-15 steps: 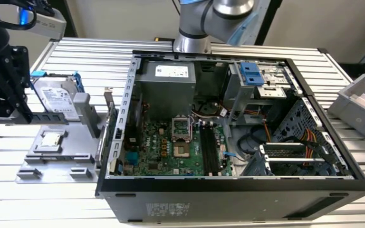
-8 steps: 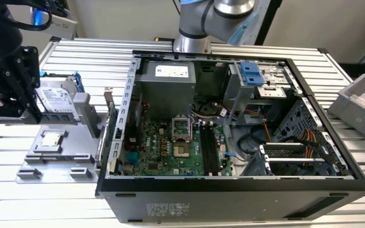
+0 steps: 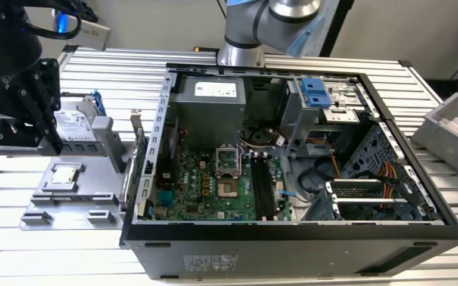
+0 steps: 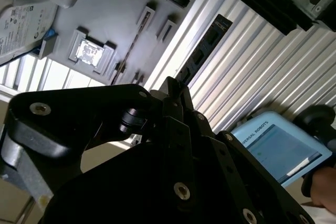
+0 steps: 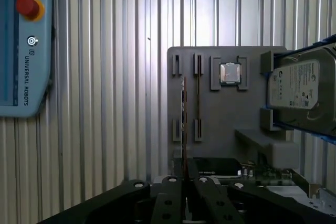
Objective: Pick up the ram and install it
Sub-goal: 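Pick up the ram and move it above insertion slot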
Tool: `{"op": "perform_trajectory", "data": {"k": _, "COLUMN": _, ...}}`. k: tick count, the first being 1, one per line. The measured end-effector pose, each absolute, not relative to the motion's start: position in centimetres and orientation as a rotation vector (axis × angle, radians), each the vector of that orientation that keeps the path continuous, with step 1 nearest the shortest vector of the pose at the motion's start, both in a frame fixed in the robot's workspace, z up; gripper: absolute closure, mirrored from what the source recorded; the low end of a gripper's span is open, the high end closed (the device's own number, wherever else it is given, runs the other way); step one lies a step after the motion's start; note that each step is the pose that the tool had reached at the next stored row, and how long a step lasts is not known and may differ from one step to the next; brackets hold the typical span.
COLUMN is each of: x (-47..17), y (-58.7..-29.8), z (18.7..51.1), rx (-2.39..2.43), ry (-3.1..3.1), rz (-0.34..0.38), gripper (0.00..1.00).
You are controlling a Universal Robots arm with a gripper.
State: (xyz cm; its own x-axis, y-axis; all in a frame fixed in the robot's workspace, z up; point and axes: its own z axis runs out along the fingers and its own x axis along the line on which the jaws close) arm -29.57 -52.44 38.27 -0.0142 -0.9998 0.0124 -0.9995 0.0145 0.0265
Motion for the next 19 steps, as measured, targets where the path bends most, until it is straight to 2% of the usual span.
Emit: {"op": "perform_trajectory", "data": {"k": 19, "x": -27.5, "y": -52.4, "z": 38.3, "rx": 2.186, "ry": -2.218, "rz": -0.016, "gripper": 1.00}}
